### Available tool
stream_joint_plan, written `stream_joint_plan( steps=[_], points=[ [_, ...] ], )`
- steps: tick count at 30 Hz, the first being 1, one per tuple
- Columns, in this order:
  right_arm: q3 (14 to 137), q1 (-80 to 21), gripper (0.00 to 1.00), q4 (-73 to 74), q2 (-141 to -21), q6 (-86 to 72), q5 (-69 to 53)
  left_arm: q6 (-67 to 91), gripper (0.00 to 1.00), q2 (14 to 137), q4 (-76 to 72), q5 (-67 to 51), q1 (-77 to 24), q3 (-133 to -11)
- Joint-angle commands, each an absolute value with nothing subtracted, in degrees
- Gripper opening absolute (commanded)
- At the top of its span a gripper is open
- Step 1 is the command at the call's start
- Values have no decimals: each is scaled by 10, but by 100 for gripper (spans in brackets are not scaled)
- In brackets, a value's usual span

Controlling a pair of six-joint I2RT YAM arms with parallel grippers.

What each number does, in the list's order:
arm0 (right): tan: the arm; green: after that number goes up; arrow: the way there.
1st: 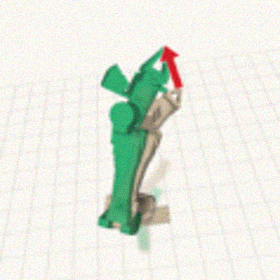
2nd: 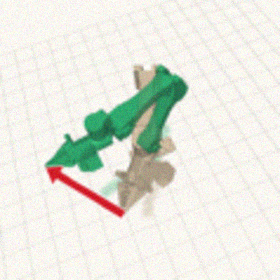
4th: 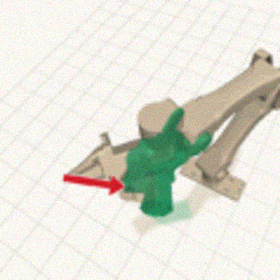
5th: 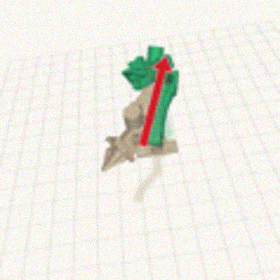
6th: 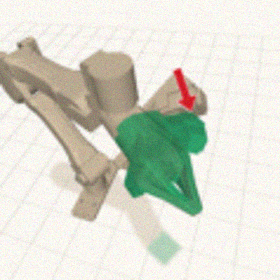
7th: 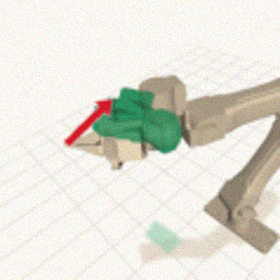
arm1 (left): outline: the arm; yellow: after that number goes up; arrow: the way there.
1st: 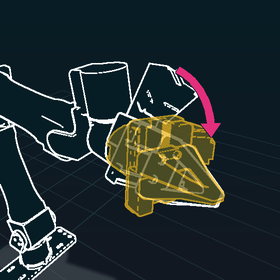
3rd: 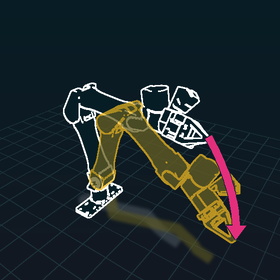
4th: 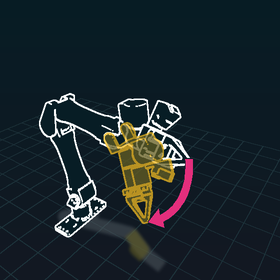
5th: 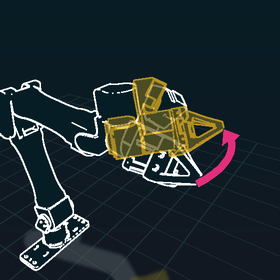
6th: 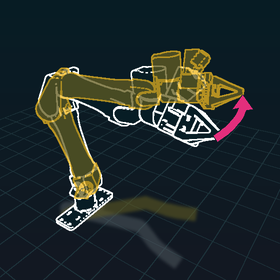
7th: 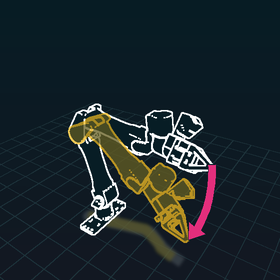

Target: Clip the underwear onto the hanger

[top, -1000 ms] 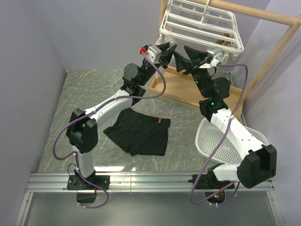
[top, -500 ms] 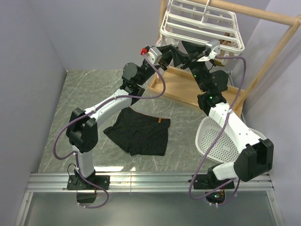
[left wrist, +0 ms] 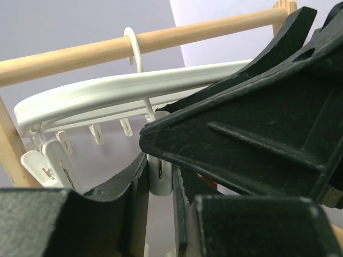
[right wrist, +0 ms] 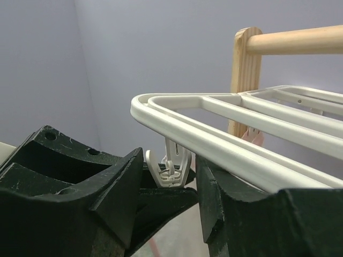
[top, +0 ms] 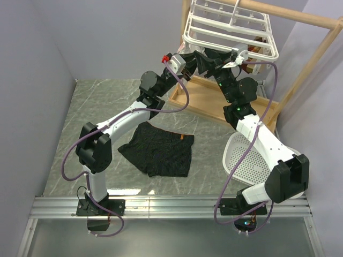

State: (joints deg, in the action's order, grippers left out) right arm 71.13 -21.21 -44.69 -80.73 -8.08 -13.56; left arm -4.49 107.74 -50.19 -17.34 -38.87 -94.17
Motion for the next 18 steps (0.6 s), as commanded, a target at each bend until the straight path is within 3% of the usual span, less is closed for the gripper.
stream_joint_plan(
  steps=[1, 7, 13, 18],
  points=[
    [739, -210, 50, -446, -805, -86, -134, -54, 16, 1083, -520, -188, -389, -960],
    [736, -210, 27, -445, -804, -89, -130, -54, 21, 1084, -523, -187, -389, -961],
    [735, -211, 12, -453, -803, -87, -125, -62, 41, 1066, -516, -181, -389, -938],
    [737, -211, 2, -454, -803, -88, -119, -55, 50, 1020, -498, -177, -387, -885]
  ],
)
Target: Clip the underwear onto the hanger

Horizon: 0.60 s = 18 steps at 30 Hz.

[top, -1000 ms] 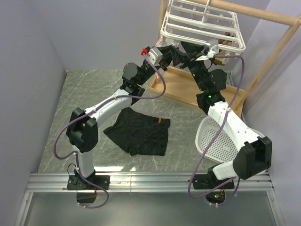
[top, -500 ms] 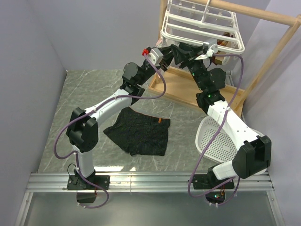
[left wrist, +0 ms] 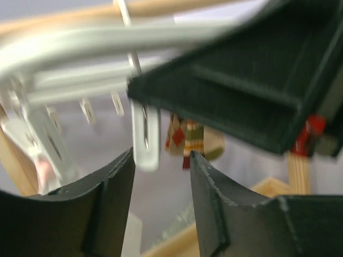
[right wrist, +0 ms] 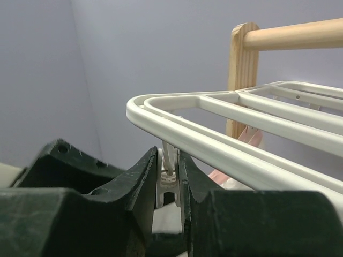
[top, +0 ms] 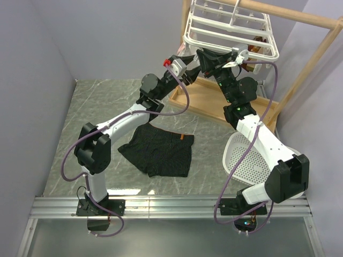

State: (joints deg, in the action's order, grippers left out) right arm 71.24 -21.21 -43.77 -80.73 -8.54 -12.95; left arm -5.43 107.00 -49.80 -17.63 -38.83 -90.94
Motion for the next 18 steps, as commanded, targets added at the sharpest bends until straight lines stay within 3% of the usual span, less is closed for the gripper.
stream_joint_plan(
  steps=[1, 10, 18],
  points=[
    [738, -211, 0, -454, -804, -89, -113, -52, 52, 1006, -484, -186, -380, -870],
    [732, -210, 0, -453, -797, -84, -98, 61, 61, 789, -267, -303, -266, -668],
    [740, -211, 0, -433, -795, -84, -91, 44, 67, 751, 30, -202, -185, -595]
  ],
)
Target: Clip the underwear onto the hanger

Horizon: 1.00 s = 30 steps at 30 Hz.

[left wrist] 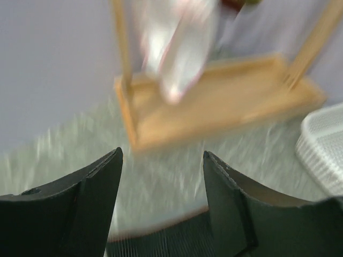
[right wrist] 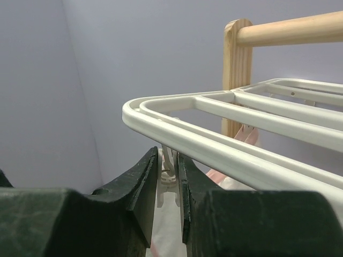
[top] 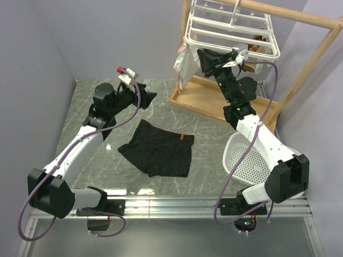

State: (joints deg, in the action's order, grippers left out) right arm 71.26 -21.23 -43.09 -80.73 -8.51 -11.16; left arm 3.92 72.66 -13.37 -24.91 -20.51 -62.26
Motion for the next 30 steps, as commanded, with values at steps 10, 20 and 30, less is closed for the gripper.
stream_joint_plan(
  steps=[10, 20, 30],
  points=[
    [731, -210, 0, -426, -786, -83, -94, 48, 75, 910, 136, -88, -146, -623],
    [724, -210, 0, -426, -785, -76, -91, 47, 82, 1023, 122, -77, -150, -645],
    [724, -209, 0, -429, -789, -76, -89, 47, 79, 1077, 89, -61, -189, -658]
  ],
)
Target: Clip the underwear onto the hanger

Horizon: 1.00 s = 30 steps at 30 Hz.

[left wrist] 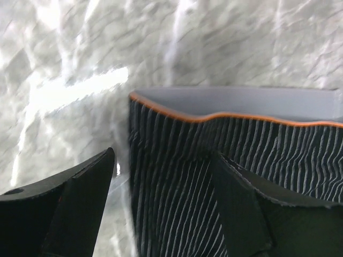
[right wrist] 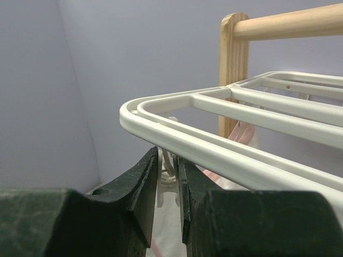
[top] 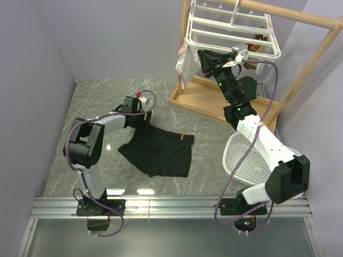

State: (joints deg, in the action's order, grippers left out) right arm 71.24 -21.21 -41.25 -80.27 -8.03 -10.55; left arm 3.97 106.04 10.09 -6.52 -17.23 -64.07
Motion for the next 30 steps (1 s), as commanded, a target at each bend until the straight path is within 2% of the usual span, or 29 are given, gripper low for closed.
stream_joint_plan(
  steps=[1, 3, 5, 6, 7, 9, 10, 12, 13, 15, 20, 23, 30],
  points=[
    [723, -210, 0, -430, -788, -76, -89, 49, 79, 1083, 90, -59, -193, -665],
    [722, -210, 0, -428, -787, -74, -87, 53, 77, 1095, 96, -58, -196, -674],
    [721, -209, 0, -428, -785, -72, -86, 54, 67, 1111, 112, -60, -198, -689],
    [721, -209, 0, -428, -784, -72, -86, 53, 60, 1115, 119, -62, -198, -693],
    [720, -209, 0, -428, -783, -71, -84, 45, 48, 1124, 126, -66, -199, -701],
    [719, -210, 0, -428, -782, -70, -84, 41, 34, 1131, 145, -77, -199, -708],
    [717, -210, 0, -428, -781, -69, -85, 33, 23, 1133, 148, -86, -199, -712],
    [716, -210, 0, -428, -780, -69, -84, 27, 14, 1120, 133, -106, -198, -706],
    [716, -210, 0, -427, -780, -69, -84, 19, 5, 1108, 115, -119, -199, -694],
    [716, -209, 0, -427, -779, -71, -84, 6, 1, 1059, 74, -146, -205, -676],
    [718, -210, 0, -426, -782, -80, -87, -40, 0, 942, -128, -250, -219, -614],
    [723, -210, 0, -423, -785, -84, -89, -23, 0, 932, -186, -283, -236, -623],
    [723, -210, 0, -417, -781, -96, -98, -4, 0, 948, -252, -272, -283, -693]
  ],
)
